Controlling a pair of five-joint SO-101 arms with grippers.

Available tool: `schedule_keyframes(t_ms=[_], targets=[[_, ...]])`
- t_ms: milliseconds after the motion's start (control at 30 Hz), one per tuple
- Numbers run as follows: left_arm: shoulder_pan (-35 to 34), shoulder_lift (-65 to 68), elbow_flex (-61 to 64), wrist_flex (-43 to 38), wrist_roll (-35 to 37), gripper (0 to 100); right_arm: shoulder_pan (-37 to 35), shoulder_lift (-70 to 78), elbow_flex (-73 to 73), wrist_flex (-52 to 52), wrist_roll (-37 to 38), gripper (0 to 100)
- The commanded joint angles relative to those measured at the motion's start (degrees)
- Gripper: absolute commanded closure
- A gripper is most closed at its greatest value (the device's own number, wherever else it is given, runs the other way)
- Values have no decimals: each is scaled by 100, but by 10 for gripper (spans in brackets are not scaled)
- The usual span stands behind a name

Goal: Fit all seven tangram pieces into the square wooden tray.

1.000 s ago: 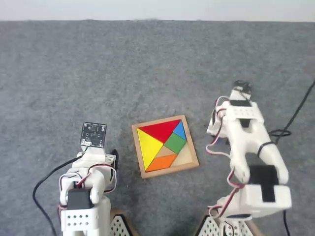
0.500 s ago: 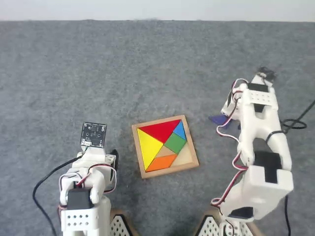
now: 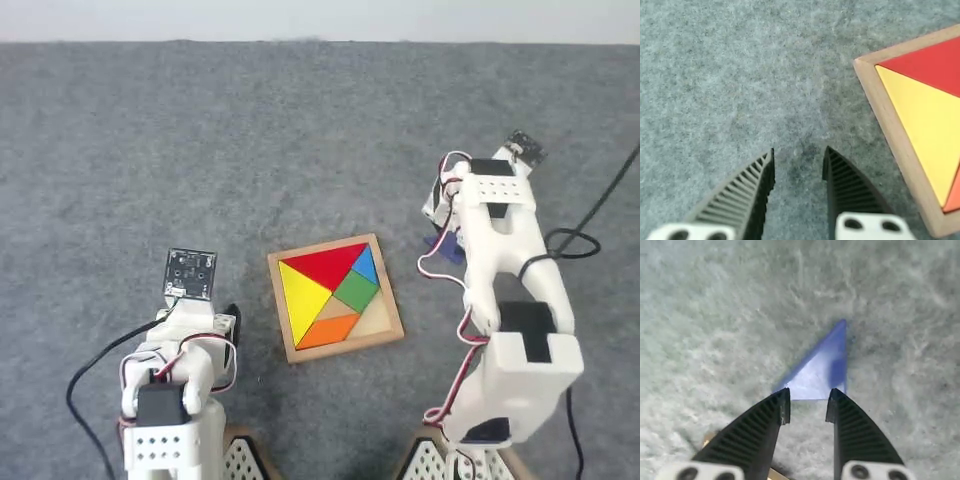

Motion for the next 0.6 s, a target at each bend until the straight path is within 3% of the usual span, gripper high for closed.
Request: schedule_keyframes(t_ms=[0, 133, 300, 567], targets=[[18, -158, -48, 53, -35, 847, 180, 57, -360, -66, -149, 864], [18, -158, -48, 53, -35, 847, 215, 163, -369, -66, -132, 857], [18, -158, -48, 53, -35, 847, 198, 382, -378, -110, -132, 770], [18, -158, -48, 53, -35, 847, 215, 470, -712, -75, -255, 768]])
